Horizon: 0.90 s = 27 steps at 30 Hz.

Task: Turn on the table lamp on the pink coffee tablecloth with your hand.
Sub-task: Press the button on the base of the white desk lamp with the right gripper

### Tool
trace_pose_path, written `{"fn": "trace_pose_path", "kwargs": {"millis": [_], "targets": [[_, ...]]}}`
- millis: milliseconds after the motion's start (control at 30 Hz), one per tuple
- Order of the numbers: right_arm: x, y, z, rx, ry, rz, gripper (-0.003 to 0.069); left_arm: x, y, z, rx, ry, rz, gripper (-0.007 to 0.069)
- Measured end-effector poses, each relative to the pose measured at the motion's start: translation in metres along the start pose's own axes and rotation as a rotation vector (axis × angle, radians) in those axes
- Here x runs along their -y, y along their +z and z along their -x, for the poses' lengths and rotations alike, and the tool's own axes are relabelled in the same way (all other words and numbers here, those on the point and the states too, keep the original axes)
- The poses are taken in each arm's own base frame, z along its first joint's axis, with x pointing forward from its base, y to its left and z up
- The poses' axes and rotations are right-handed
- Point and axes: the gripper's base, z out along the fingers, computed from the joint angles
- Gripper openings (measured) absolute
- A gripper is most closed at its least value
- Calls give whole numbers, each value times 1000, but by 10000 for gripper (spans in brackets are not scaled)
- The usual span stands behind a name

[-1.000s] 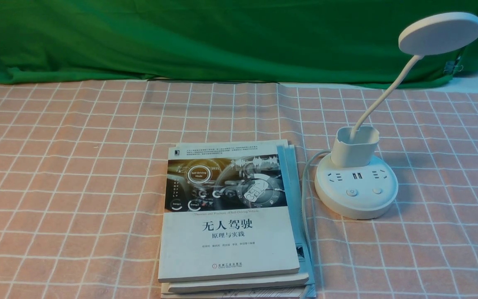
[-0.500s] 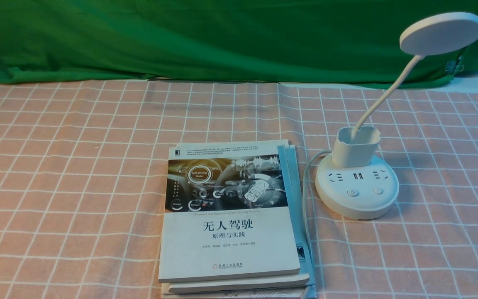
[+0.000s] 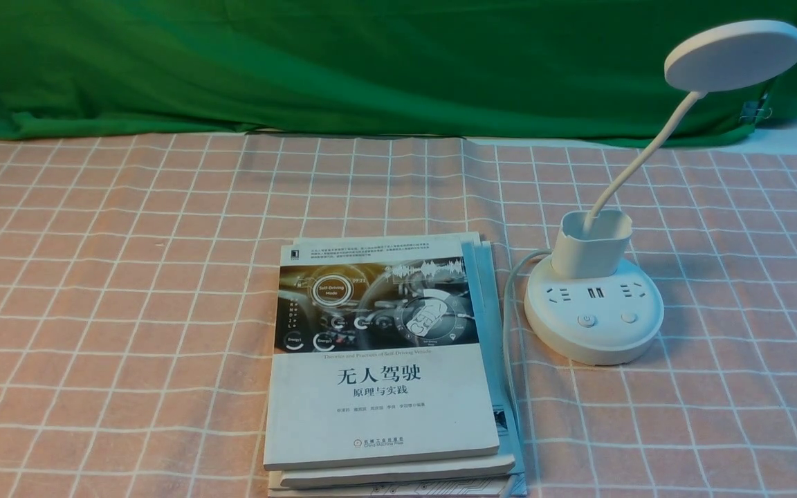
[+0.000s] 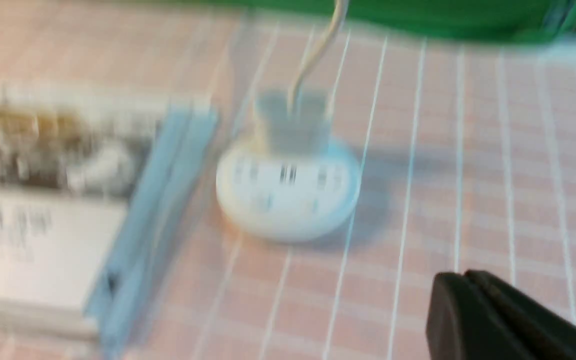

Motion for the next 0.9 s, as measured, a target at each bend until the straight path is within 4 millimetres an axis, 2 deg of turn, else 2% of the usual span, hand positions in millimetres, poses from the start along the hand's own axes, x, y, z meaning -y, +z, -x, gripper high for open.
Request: {"fn": "trace_pose_path", "kwargs": {"millis": [100,133,233,333,367,400,533,567,600,633,667,700,733,900], "targets": [[3,33,6,-156,-18,25,34,0,0,0,0,0,0,21],[3,36,6,-166,-18,27,34,0,0,0,0,0,0,21],[0,83,3,-313,-58,70,34,0,0,0,0,0,0,21],[-6,119,1,-365,-82,93,34,0,0,0,0,0,0,21],[-6,124,1,-368,-82,93,34,0,0,0,0,0,0,21],[-6,141,4,-359,-88,89,34,0,0,0,0,0,0,21],[-3,184,9,-358,-104,72,34,0,0,0,-1,0,0,21],[-3,186,10,-357,-105,70,34,0,0,0,-1,0,0,21],[-2,199,11,-362,-105,68,34,0,0,0,0,0,0,21],[-2,203,11,-361,-105,67,34,0,0,0,0,0,0,21],[-2,219,12,-360,-106,63,34,0,0,0,0,0,0,21],[-2,220,12,-359,-105,62,34,0,0,0,0,0,0,21],[-1,234,12,-359,-104,59,34,0,0,0,0,0,0,21],[0,255,7,-363,-106,53,34,0,0,0,0,0,0,21]]}}
